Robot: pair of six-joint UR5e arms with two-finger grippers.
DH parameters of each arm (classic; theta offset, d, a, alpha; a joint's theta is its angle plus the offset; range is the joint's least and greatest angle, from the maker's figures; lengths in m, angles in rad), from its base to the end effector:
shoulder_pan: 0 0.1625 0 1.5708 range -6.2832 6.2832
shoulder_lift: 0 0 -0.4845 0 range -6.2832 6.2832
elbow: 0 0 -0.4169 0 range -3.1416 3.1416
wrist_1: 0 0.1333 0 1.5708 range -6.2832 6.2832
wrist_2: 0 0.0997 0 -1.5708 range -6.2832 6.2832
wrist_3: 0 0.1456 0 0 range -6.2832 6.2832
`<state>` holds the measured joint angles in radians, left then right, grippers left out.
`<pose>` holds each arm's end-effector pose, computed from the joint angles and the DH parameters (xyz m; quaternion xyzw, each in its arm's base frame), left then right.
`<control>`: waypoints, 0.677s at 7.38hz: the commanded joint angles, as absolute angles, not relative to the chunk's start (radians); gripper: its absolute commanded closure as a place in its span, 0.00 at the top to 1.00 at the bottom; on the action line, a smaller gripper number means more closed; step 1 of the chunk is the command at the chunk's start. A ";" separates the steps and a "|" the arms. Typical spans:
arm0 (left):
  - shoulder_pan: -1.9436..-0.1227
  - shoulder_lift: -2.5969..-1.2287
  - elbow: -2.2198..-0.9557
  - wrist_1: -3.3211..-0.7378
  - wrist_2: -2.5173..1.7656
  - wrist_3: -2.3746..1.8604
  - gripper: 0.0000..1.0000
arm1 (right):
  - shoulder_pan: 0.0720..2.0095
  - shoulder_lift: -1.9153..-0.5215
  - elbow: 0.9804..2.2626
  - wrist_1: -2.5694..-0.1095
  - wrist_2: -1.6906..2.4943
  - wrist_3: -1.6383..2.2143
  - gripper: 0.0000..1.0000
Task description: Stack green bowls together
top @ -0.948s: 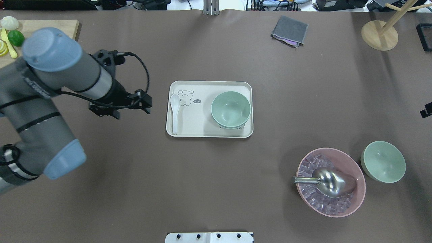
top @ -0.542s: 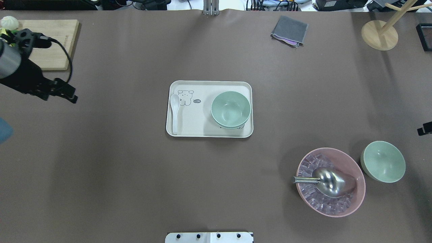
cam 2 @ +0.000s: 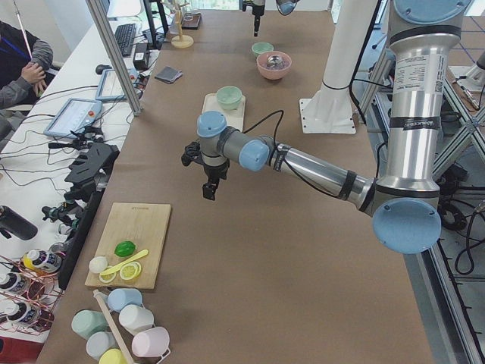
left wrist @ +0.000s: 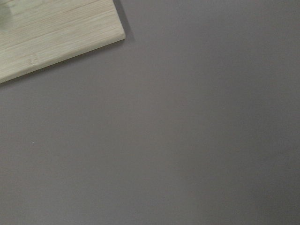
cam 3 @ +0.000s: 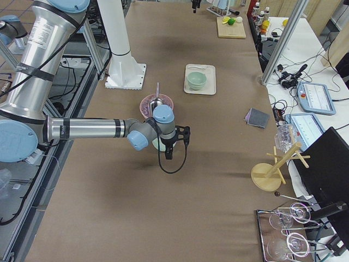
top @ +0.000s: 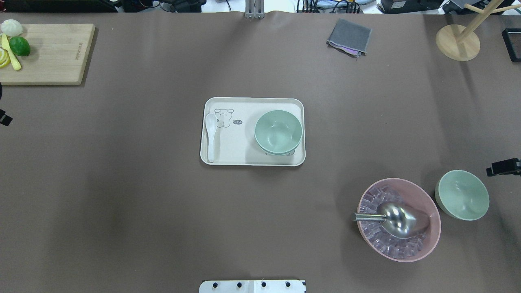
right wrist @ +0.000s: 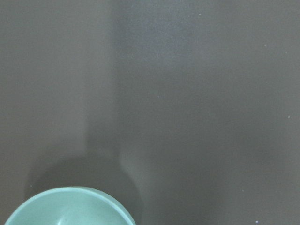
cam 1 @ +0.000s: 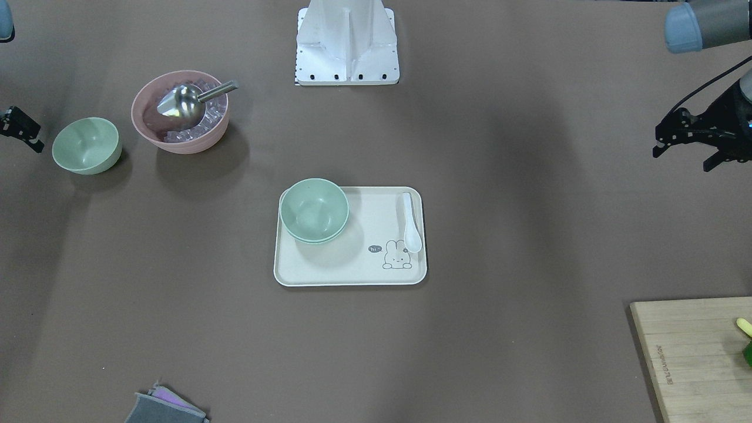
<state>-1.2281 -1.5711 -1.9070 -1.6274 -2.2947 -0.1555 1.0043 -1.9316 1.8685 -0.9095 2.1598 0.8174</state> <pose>0.1425 -0.5093 0.5719 0.0914 0.3816 0.1546 0.9067 -0.1681 -0.3619 0.6860 0.0401 -0.3935 0.0296 0.9180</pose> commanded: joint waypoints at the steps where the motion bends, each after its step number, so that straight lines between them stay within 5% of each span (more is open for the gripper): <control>1: -1.235 -1.563 -1.907 -1.629 -2.295 -0.141 0.98 | 0.924 -1.939 1.868 -0.893 2.099 0.860 0.87; 5: -1.235 -1.563 -1.910 -1.628 -2.296 -0.147 0.98 | 0.833 -1.986 1.868 -0.824 2.045 0.861 0.53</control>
<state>-1.2348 -1.5632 -1.9086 -1.6276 -2.2953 -0.1449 0.8661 -1.9788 1.8684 -0.8326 2.0762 0.8604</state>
